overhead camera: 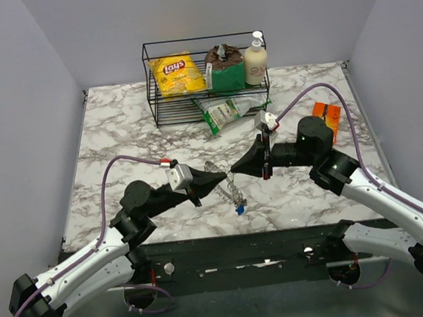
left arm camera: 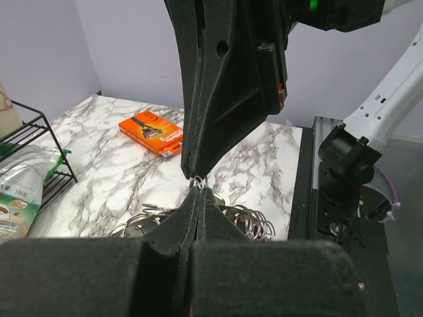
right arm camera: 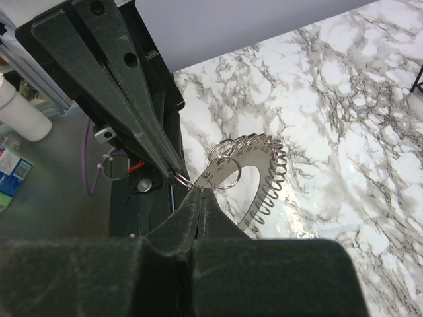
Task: Put the keys on the keyring
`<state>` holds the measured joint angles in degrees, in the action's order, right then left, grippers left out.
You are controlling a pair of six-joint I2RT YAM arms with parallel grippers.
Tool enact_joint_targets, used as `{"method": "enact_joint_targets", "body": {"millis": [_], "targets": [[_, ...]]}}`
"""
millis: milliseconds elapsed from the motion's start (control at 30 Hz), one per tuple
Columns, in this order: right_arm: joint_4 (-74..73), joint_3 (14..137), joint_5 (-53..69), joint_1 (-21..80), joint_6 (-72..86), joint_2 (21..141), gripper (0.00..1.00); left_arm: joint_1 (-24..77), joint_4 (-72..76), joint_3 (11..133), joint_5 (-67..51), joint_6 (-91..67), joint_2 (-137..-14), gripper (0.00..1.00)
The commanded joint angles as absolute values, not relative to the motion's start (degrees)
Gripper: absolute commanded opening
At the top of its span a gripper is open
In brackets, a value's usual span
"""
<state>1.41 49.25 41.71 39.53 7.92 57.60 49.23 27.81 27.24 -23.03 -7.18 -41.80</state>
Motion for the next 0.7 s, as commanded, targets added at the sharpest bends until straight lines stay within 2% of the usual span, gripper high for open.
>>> {"method": "enact_joint_targets", "body": {"millis": [0, 100, 300, 433, 567, 667], "targets": [[1.6, 48.1, 42.2, 39.5, 7.3, 58.5, 0.01, 49.2, 32.4, 28.7, -25.1, -7.8, -41.1, 0.0], [1.5, 48.0, 42.0, 39.5, 7.4, 58.8, 0.02, 49.1, 32.3, 28.7, -25.1, -7.7, -41.1, 0.0], [1.1, 47.7, 41.0, 39.5, 7.3, 58.7, 0.2, 49.1, 32.3, 28.6, -25.1, -7.7, -40.7, 0.0], [0.3, 47.5, 39.7, 39.5, 6.8, 58.0, 0.35, 49.1, 32.1, 28.6, -25.0, -7.8, -40.7, 0.0], [0.2, 47.1, 38.5, 39.5, 6.2, 56.6, 0.44, 49.1, 31.9, 28.6, -25.0, -7.6, -40.7, 0.0], [0.2, 46.8, 38.1, 39.5, 5.6, 54.9, 0.47, 49.2, 31.9, 28.6, -24.8, -7.6, -40.8, 0.0]]}}
